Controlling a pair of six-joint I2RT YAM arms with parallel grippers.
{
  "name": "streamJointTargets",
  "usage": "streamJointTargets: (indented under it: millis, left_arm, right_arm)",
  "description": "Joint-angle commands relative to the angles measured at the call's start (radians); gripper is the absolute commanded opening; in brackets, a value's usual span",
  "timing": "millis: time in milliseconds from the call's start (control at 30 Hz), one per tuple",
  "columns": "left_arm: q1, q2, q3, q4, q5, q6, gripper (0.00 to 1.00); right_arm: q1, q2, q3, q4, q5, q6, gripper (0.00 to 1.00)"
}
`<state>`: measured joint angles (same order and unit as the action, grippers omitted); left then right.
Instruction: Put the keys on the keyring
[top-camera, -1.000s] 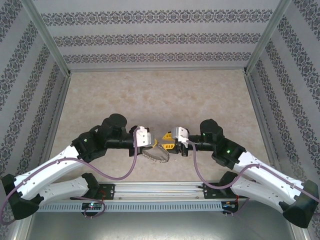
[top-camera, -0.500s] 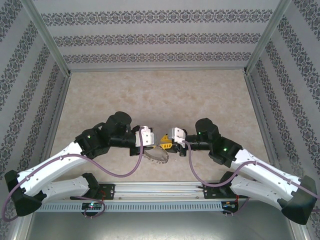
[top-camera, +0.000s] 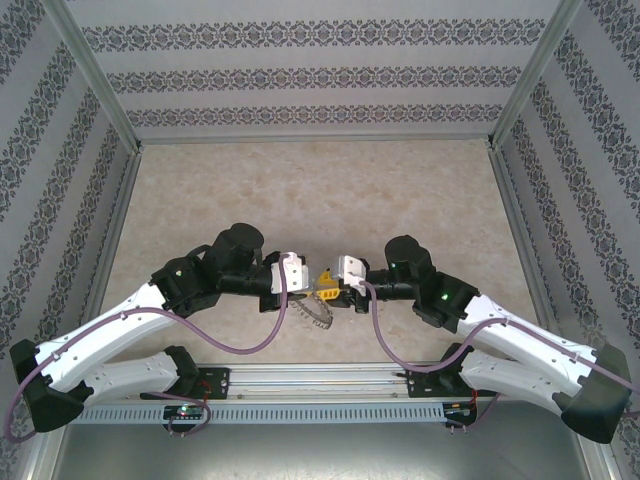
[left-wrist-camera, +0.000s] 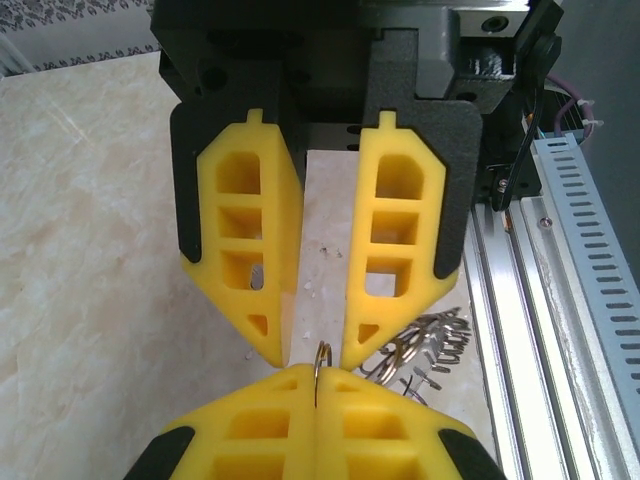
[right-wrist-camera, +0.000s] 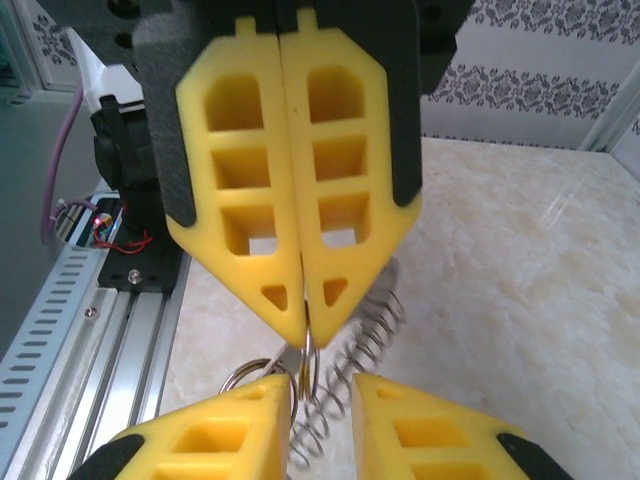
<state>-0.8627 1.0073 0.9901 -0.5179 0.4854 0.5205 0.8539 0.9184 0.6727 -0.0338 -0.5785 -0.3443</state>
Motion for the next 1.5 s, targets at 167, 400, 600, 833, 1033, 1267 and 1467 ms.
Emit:
streamJointTargets:
  millis: [167,400,600,833,1033,1267,1467]
  left_arm:
    - [-0.009,0.000,0.030,0.022,0.002,0.009,0.00]
    - [-0.009,-0.009,0.018,0.034,0.005,-0.004,0.00]
    - [-0.009,-0.049,-0.043,0.096,-0.014,-0.034,0.08]
    - [-0.007,-0.097,-0.106,0.183,0.026,-0.065,0.18]
    - [-0.007,-0.103,-0.112,0.203,0.052,-0.075,0.18]
    - [-0.007,-0.108,-0.117,0.210,0.068,-0.080,0.00]
    - [-0.006,-0.115,-0.125,0.222,0.050,-0.083,0.00]
  right_arm:
    - [0.014,0.009,0.028,0.052,-0.014,0.003,0.19]
    - [0.020,0.022,0.036,0.029,0.039,-0.013,0.00]
    - [0.021,-0.016,0.021,0.036,0.029,-0.032,0.00]
    - [0.019,-0.074,0.001,0.085,-0.093,-0.015,0.00]
    - [0.019,-0.069,0.002,0.101,-0.132,-0.003,0.00]
    - [0.019,-0.064,-0.004,0.131,-0.155,0.007,0.00]
    - [0.019,-0.072,-0.008,0.120,-0.105,0.021,0.13]
